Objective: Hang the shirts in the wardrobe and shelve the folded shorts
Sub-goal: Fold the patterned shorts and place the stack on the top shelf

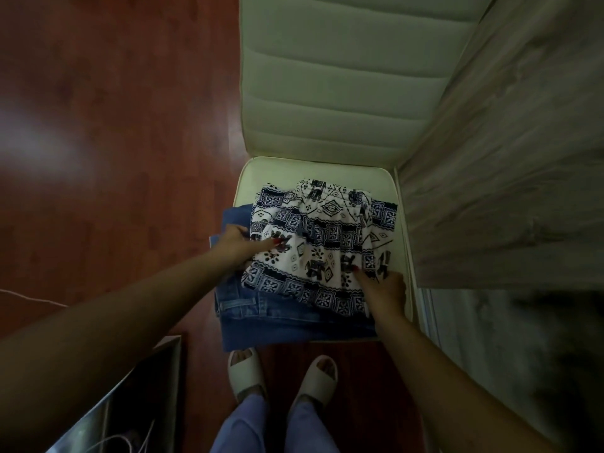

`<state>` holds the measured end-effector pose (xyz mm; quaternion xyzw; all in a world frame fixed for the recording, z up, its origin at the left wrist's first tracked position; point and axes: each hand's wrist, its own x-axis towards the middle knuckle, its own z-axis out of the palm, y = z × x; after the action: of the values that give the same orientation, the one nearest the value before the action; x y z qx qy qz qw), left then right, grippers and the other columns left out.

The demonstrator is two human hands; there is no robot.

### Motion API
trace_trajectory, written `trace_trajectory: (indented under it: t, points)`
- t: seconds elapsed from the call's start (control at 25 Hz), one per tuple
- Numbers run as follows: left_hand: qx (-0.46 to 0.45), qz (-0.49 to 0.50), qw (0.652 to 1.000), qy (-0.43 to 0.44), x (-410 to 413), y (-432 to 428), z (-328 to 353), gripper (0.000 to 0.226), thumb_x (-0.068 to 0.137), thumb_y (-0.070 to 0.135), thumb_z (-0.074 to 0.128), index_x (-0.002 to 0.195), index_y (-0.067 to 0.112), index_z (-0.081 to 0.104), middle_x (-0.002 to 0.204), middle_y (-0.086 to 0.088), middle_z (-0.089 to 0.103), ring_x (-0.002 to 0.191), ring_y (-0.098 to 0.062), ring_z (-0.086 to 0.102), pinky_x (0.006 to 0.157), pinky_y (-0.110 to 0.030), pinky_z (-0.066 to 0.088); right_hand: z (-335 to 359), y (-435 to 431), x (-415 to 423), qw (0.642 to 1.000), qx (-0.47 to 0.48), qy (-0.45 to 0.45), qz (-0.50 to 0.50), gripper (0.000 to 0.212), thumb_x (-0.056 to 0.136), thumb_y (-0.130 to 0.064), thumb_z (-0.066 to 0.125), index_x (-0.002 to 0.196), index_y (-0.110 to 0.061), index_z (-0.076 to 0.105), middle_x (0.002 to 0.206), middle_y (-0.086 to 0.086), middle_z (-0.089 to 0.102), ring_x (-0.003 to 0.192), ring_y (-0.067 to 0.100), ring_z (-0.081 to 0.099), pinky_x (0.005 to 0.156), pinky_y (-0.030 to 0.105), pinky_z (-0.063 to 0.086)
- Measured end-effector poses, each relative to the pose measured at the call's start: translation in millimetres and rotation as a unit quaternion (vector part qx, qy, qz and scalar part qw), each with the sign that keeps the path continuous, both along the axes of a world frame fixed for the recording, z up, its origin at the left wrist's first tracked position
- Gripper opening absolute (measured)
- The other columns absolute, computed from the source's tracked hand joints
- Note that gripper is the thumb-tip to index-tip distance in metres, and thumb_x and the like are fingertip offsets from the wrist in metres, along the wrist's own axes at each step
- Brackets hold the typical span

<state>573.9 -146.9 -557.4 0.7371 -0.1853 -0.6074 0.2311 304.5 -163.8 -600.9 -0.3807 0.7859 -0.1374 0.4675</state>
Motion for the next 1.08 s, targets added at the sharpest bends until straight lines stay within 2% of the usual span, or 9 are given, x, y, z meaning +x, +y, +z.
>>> trace_trajectory:
  t: [0.12,0.28,0.48,0.56,0.64,0.76,0.88,1.0,1.08]
  points:
    - [0.022,-0.034,0.999,0.012,3,-6,1,0.06,0.076,0.039,0.075,0.113,0.008,0.04,0.066,-0.003,0.042,0.051,-0.011,0.034,0.043,-0.023,0.032,17,-4,7,0.997,0.001,-0.073,-0.008,0.056,0.077,-0.035,0.074,0.123,-0.012,0.051,0.116,0.005,0.06,0.102,0.022,0.06,0.087,0.034,0.052]
    - [0.026,-0.03,0.999,0.022,3,-3,0,0.071,0.076,0.03,0.077,0.127,0.01,0.032,0.087,-0.005,0.049,0.072,-0.014,0.049,0.062,-0.026,0.046,41,-16,18,0.989,-0.054,-0.137,0.028,0.041,0.091,-0.023,0.059,0.128,-0.012,0.045,0.125,0.006,0.058,0.104,0.018,0.057,0.081,0.027,0.051]
    - [0.03,-0.035,0.992,0.118,26,19,38,0.089,0.055,0.036,0.09,0.124,-0.003,0.051,0.078,-0.012,0.057,0.053,-0.013,0.046,0.038,-0.018,0.04,101,-48,45,0.972,-0.124,-0.17,0.105,0.025,0.093,-0.014,0.053,0.116,-0.018,0.045,0.103,0.002,0.062,0.094,0.023,0.063,0.07,0.029,0.054]
    - [-0.001,0.006,0.988,0.156,29,46,59,0.083,0.048,0.031,0.091,0.12,0.005,0.059,0.101,-0.01,0.07,0.079,-0.021,0.064,0.067,-0.027,0.055,130,-70,62,0.954,-0.103,-0.226,0.171,0.018,0.09,-0.012,0.056,0.105,-0.021,0.051,0.097,0.005,0.065,0.09,0.028,0.066,0.072,0.035,0.054]
    - [-0.04,0.041,0.98,0.192,16,77,76,0.075,0.051,0.029,0.091,0.118,0.013,0.063,0.116,-0.009,0.07,0.106,-0.026,0.066,0.097,-0.044,0.051,153,-88,80,0.926,-0.063,-0.283,0.241,0.017,0.088,-0.01,0.06,0.098,-0.023,0.056,0.091,0.01,0.069,0.077,0.026,0.069,0.069,0.037,0.056]
    - [-0.079,0.114,0.966,0.22,-37,120,92,0.052,0.068,0.013,0.079,0.117,0.013,0.065,0.106,-0.01,0.074,0.1,-0.03,0.069,0.086,-0.05,0.056,166,-107,90,0.879,-0.019,-0.33,0.343,0.021,0.084,-0.005,0.064,0.092,-0.024,0.058,0.084,0.006,0.07,0.063,0.015,0.067,0.061,0.028,0.057]
    - [-0.017,0.196,0.947,0.254,-89,139,76,0.051,0.062,0.009,0.074,0.111,0.0,0.065,0.092,-0.012,0.075,0.076,-0.02,0.073,0.058,-0.031,0.059,144,-119,82,0.854,-0.066,-0.232,0.461,0.021,0.082,-0.007,0.068,0.1,-0.016,0.061,0.102,0.001,0.066,0.082,0.002,0.064,0.073,0.014,0.052]
    - [0.04,0.028,0.959,0.28,-108,142,40,0.028,0.085,0.007,0.067,0.111,0.008,0.057,0.091,-0.003,0.072,0.073,-0.006,0.068,0.065,-0.021,0.051,89,-118,59,0.835,-0.145,-0.093,0.522,0.04,0.081,-0.006,0.07,0.119,-0.008,0.059,0.122,0.007,0.061,0.113,0.015,0.057,0.091,0.017,0.044]
    - [0.008,-0.081,0.968,0.239,-96,134,17,0.018,0.093,0.003,0.054,0.104,0.017,0.059,0.084,0.007,0.07,0.071,-0.002,0.062,0.066,-0.02,0.048,58,-104,37,0.881,-0.137,-0.036,0.452,0.046,0.082,-0.009,0.069,0.126,-0.008,0.054,0.128,0.011,0.056,0.118,0.022,0.054,0.09,0.017,0.041]
